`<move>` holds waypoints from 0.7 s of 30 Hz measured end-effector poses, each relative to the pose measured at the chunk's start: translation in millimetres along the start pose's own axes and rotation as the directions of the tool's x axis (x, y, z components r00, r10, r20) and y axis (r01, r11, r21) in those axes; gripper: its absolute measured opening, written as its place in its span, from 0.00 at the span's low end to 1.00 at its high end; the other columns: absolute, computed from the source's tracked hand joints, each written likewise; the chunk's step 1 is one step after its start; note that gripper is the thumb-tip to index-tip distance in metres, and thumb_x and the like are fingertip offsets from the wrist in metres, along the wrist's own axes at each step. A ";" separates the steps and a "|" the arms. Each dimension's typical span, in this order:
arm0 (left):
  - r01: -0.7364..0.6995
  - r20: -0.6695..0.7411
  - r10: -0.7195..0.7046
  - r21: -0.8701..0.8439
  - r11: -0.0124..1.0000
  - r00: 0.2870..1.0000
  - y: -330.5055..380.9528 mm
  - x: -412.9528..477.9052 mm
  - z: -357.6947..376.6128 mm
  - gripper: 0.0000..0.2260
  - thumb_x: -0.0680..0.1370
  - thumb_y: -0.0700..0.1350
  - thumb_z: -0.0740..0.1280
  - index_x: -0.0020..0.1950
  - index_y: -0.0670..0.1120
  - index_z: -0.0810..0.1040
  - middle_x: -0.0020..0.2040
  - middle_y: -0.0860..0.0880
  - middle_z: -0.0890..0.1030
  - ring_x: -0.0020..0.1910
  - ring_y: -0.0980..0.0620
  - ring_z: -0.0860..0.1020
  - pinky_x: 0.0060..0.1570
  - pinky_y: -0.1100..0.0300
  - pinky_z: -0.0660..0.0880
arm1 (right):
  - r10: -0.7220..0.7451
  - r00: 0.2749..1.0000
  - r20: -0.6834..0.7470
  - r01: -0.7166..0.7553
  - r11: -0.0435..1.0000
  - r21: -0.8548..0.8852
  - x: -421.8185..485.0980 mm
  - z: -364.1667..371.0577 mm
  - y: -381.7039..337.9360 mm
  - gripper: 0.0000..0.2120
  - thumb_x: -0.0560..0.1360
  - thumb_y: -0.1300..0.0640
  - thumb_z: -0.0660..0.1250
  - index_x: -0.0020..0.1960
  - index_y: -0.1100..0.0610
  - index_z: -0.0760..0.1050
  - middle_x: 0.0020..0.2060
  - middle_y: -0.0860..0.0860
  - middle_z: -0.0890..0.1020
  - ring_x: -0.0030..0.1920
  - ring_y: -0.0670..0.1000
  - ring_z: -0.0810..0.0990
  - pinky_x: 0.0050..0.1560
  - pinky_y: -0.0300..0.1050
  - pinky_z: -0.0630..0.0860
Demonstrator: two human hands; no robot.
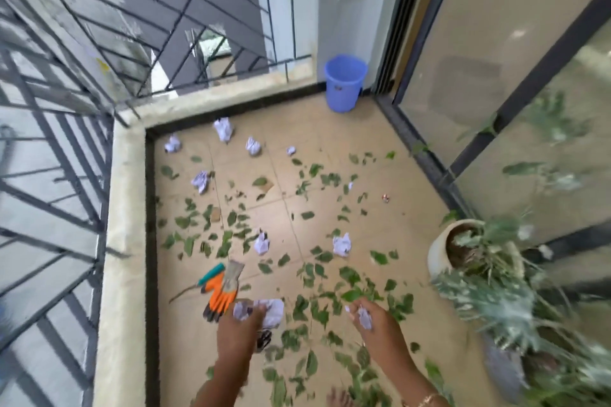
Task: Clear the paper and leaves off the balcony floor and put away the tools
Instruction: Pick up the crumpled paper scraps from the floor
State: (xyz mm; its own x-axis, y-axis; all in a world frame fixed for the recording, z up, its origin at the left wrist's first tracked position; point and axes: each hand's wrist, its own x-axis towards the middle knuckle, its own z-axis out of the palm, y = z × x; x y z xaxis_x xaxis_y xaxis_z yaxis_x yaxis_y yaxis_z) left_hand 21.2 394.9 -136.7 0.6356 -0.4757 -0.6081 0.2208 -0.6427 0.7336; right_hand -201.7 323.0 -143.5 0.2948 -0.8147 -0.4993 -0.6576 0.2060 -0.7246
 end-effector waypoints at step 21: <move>-0.070 0.234 0.081 -0.057 0.996 0.969 291.8 156.3 83.7 0.12 0.67 0.43 0.72 0.40 0.35 0.76 0.36 0.37 0.83 0.34 0.43 0.82 0.37 0.56 0.74 | -0.078 0.989 -0.126 0.061 0.989 -0.134 217.7 -141.8 -199.5 0.13 0.76 0.52 0.65 0.35 0.44 0.66 0.26 0.43 0.74 0.27 0.44 0.69 0.30 0.34 0.61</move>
State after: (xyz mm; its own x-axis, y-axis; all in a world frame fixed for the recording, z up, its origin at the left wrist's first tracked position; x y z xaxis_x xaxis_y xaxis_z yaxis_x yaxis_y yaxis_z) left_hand 123.0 82.8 -43.1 0.4609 -0.6534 -0.6005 0.2181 -0.5725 0.7904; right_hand -104.6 27.6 -40.3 0.2553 -0.8901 -0.3776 -0.7254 0.0819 -0.6834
